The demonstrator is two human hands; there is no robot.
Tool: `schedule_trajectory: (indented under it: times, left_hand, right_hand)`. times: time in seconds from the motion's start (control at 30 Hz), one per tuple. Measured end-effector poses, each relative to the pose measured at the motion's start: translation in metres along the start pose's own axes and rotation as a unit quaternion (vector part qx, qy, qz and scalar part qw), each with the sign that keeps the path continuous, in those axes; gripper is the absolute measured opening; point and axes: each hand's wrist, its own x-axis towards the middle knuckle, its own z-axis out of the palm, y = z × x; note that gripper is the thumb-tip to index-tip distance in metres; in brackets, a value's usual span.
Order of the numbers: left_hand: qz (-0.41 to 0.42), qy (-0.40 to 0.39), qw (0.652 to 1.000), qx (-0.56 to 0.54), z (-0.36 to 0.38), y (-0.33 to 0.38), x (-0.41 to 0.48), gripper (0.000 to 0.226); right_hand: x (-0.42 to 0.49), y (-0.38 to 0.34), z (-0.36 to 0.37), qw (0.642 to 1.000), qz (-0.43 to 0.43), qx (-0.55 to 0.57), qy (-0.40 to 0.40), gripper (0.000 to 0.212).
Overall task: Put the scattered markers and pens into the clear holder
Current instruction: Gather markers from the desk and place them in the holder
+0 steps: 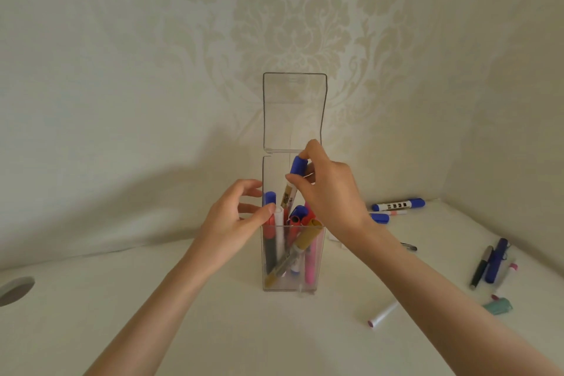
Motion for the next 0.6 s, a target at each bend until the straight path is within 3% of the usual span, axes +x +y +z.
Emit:
schedule_trajectory:
  times: [0.2, 0.43, 0.53, 0.6]
  left_hand:
    - [0.004, 0.011, 1.000, -0.015, 0.003, -0.002, -0.002, 0.037]
    - [0.009, 0.015, 0.999, -0.034, 0.005, -0.009, -0.002, 0.038]
    - [0.013, 0.016, 0.999, -0.034, 0.006, -0.011, -0.001, 0.038]
    - [0.043, 0.047, 0.998, -0.009, 0.006, -0.011, -0.005, 0.035]
  right_hand:
    - [0.004, 0.000, 0.005, 0.995, 0.004, -0.037, -0.092, 0.011]
    - [0.009, -0.001, 0.005, 0.951, -0.035, -0.141, -0.274, 0.044]
    - [0.007, -0.001, 0.004, 0.948, -0.046, -0.137, -0.284, 0.052]
    - [-0.001, 0.004, -0.004, 0.964, -0.049, -0.075, -0.252, 0.054]
